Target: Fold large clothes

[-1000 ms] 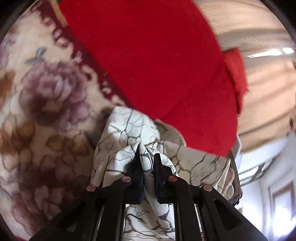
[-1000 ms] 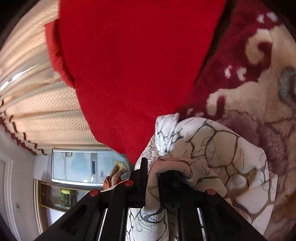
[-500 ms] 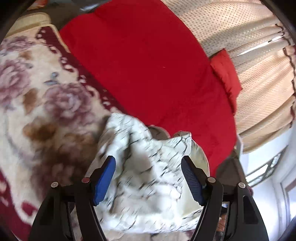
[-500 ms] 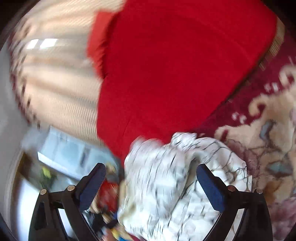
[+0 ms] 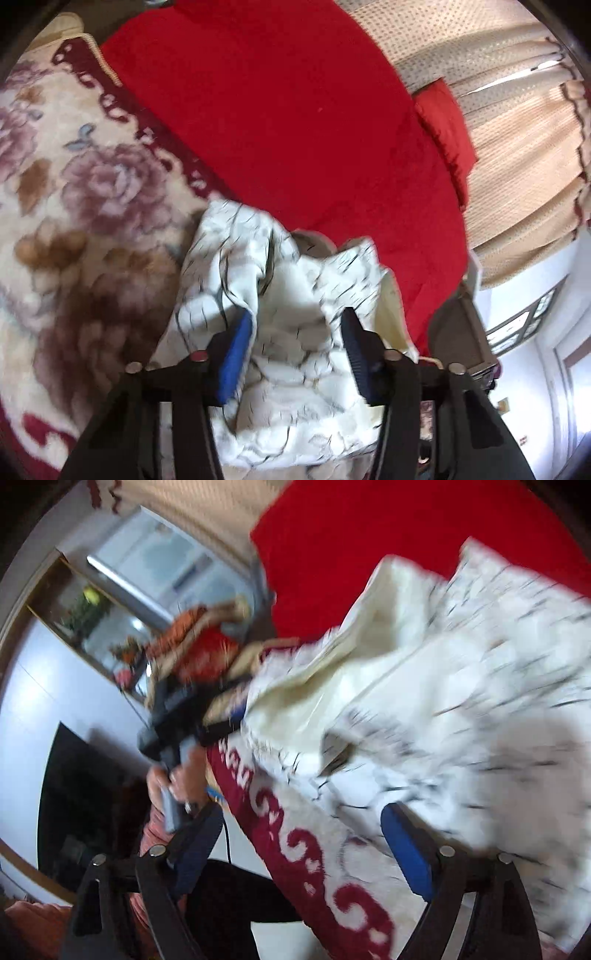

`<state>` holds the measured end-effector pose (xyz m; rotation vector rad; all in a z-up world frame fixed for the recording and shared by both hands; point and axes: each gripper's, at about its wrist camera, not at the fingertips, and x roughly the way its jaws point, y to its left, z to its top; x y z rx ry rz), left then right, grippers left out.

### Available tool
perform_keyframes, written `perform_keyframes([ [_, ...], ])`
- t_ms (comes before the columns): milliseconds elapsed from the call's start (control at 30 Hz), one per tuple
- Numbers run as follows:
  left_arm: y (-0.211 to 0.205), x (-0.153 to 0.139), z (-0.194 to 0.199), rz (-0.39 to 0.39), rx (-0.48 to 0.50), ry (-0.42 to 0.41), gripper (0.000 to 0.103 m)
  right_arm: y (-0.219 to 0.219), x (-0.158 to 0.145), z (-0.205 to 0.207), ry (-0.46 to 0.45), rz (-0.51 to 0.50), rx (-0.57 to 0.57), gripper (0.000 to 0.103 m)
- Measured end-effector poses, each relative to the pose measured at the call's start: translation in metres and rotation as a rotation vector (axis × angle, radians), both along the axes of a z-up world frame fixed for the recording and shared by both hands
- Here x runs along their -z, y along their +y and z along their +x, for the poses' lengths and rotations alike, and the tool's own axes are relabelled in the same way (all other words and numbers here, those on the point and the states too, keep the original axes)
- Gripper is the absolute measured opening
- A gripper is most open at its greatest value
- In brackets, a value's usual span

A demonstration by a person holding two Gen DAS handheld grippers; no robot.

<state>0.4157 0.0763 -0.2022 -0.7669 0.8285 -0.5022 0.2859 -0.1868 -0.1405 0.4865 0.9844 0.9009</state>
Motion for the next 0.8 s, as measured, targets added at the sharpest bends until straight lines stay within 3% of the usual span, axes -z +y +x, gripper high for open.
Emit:
perform_keyframes([
  [133,0.017,-0.011,0.015,-0.130,-0.034,-0.086,0.039,0.041,0.002,0.017,-0.019,-0.038,-0.057,0.088],
  [267,0.033,-0.021,0.019,-0.185,-0.092,-0.132,0.039,0.070,-0.002,0.057,-0.028,-0.031,-0.074,0.088],
  [400,0.044,-0.027,0.019,-0.112,-0.161,-0.139,0.043,0.083,-0.006,0.125,0.007,0.024,-0.004,0.088],
  [467,0.043,-0.027,0.020,-0.070,-0.159,-0.123,0.043,0.075,-0.015,0.156,-0.012,0.103,0.098,0.088],
  [533,0.042,-0.023,0.023,-0.026,-0.154,-0.097,0.044,0.048,-0.024,0.186,-0.032,0.245,0.269,0.088],
  [567,0.039,-0.020,0.025,-0.002,-0.146,-0.076,0.052,0.032,-0.027,0.195,-0.042,0.298,0.352,0.088],
  [600,0.033,-0.017,0.029,0.031,-0.109,-0.040,0.060,0.020,-0.029,0.201,-0.047,0.335,0.416,0.088],
  [667,0.018,-0.011,0.033,0.067,-0.001,-0.002,0.060,-0.010,-0.029,0.210,-0.024,0.384,0.537,0.088],
  [733,-0.008,-0.009,0.035,0.118,0.148,0.047,0.060,-0.026,-0.030,0.204,-0.014,0.365,0.547,0.088],
  [800,-0.031,-0.012,0.030,0.176,0.260,0.046,0.060,-0.037,-0.032,0.185,-0.043,0.296,0.549,0.088],
])
